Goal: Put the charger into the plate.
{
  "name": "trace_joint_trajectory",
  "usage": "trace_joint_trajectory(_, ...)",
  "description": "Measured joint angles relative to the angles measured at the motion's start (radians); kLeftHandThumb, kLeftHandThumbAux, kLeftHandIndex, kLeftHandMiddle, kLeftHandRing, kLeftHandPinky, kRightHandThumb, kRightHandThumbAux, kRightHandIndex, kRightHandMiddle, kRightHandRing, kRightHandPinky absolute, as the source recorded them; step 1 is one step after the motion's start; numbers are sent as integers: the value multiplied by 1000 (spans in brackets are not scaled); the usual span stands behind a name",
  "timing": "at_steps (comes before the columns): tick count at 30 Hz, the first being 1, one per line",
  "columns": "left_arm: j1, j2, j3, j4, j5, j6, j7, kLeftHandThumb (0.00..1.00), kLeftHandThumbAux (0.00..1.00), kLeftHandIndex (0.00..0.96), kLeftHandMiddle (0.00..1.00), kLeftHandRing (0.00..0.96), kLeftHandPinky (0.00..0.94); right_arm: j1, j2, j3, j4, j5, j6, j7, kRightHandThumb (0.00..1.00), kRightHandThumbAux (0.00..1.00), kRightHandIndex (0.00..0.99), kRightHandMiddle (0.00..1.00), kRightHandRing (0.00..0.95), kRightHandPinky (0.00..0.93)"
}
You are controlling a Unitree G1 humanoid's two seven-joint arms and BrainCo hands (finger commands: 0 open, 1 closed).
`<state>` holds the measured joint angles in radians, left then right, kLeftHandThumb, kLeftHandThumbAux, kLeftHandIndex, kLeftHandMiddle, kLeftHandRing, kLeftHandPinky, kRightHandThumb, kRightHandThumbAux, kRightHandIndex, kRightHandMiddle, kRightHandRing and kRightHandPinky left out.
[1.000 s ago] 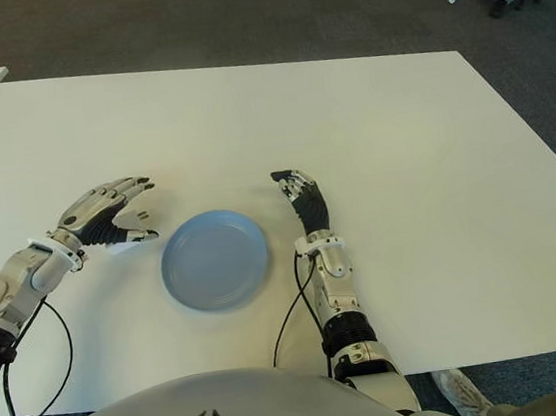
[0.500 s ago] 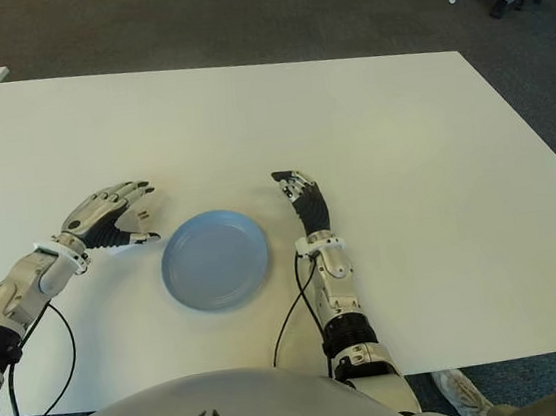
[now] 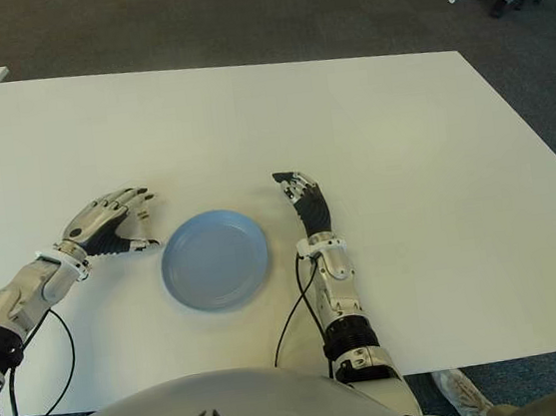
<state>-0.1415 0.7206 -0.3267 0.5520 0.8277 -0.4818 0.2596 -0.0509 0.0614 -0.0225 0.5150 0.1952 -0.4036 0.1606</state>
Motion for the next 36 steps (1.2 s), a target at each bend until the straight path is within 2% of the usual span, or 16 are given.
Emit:
trace_joint_trajectory(17,9,45,-3,-14,0,-23,24,185,361,0,2,25,111,0,0,-1,-3,0,6,2,0,603,374,340,234,96)
trace_joint_trajectory(36,60,118,15,-81,-1,-55,64,276,334,17,11,39,131,0,0,-2,-2,-1,6,2,0,594,372,339,232,102)
